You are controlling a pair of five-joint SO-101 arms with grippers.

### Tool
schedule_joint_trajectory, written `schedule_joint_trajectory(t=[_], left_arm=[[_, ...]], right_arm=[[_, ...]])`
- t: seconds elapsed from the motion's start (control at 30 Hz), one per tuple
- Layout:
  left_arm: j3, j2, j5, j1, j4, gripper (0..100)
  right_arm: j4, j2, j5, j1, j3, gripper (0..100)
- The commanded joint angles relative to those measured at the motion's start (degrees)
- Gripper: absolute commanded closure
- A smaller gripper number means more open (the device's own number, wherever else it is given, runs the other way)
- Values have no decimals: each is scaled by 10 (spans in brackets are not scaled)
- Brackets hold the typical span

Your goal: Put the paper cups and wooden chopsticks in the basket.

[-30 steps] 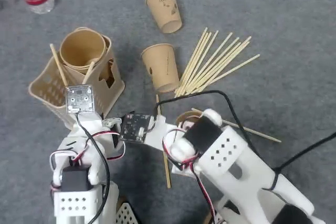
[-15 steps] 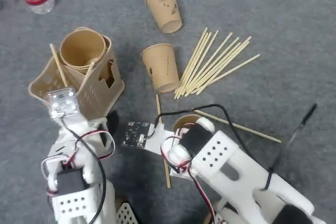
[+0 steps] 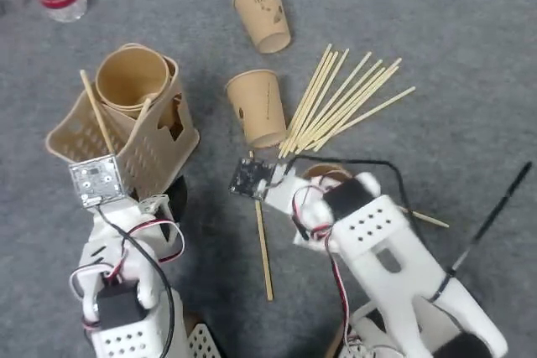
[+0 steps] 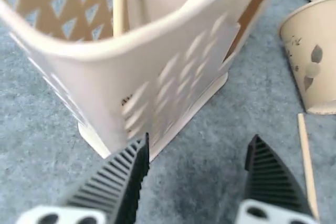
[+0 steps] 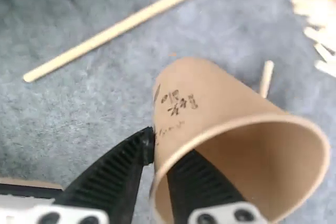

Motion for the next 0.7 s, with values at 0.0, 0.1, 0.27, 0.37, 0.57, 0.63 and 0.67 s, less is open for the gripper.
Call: schedule_joint_trajectory(t=[0.0,0.1,0.27,0.37,0.57,0.63,0.67], left_arm=[[0,-9,4,-2,1,724],[8,-9,4,-2,-11,724],[15,-9,5,-2,-18,724],[18,-9,5,-2,-18,724],[21,-9,5,11,-18,724],[21,-9,5,25,-18,725],[21,-9,5,29,-18,725]], right_arm=[[87,-46,8,5,-169,992],[146,-60,9,-15,-342,992],[106,-7,10,-27,-520,992],[36,48,9,-30,-562,992],[-152,125,11,-102,-573,992],[-189,154,11,-134,-573,992],[-204,173,12,-147,-573,992]])
